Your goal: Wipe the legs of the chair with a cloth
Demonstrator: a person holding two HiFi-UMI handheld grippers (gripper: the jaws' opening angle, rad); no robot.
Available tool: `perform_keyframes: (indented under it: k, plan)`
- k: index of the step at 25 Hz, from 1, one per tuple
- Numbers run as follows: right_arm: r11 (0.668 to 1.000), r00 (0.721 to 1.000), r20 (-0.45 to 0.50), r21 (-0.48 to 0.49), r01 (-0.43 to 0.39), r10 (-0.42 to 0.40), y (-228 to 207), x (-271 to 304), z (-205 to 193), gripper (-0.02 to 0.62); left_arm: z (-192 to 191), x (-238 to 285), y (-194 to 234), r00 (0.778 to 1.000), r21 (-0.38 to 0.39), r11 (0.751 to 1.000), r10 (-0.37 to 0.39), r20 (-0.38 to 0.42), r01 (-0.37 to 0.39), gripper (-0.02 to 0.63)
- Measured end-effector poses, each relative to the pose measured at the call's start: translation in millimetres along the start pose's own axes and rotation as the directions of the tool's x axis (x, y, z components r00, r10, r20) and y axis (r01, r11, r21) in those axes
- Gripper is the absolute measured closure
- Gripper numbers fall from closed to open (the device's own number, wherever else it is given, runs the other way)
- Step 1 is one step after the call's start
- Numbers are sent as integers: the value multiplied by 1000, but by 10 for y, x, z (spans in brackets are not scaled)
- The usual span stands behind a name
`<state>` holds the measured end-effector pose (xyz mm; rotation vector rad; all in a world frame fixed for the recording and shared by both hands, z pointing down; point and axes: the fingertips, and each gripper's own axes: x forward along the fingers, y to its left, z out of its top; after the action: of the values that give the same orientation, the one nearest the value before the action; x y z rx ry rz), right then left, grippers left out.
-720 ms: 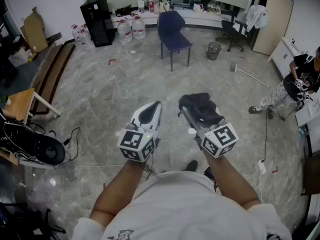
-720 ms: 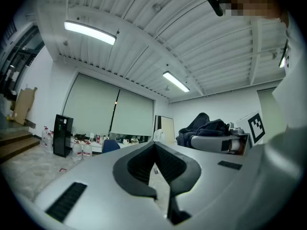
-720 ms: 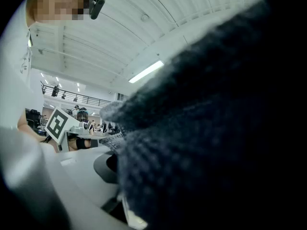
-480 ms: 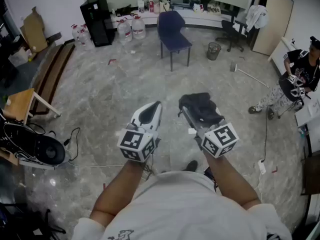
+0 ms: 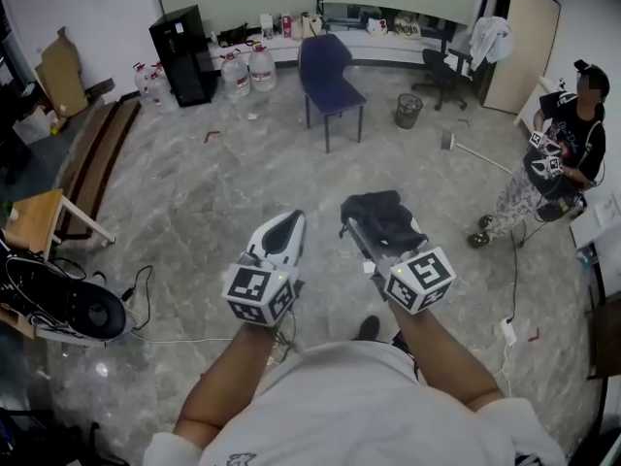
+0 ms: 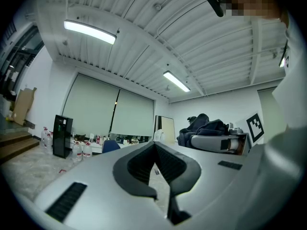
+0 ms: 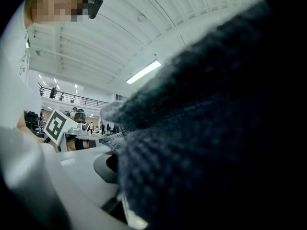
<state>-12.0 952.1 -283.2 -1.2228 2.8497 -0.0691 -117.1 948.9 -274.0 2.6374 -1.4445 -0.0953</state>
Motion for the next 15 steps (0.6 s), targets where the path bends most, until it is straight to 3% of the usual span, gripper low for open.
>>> perform_keyframes:
  k: [9, 15]
  plan:
    - [999, 1000, -10, 35, 9, -9, -802, 461, -189, 399, -126, 828, 297, 1000, 6, 1000, 2, -21, -2, 600]
    - [999, 1000, -17, 43, 7, -6, -1957, 861, -188, 399, -100, 2041, 398, 1000, 1, 1000, 7, 1, -7, 600]
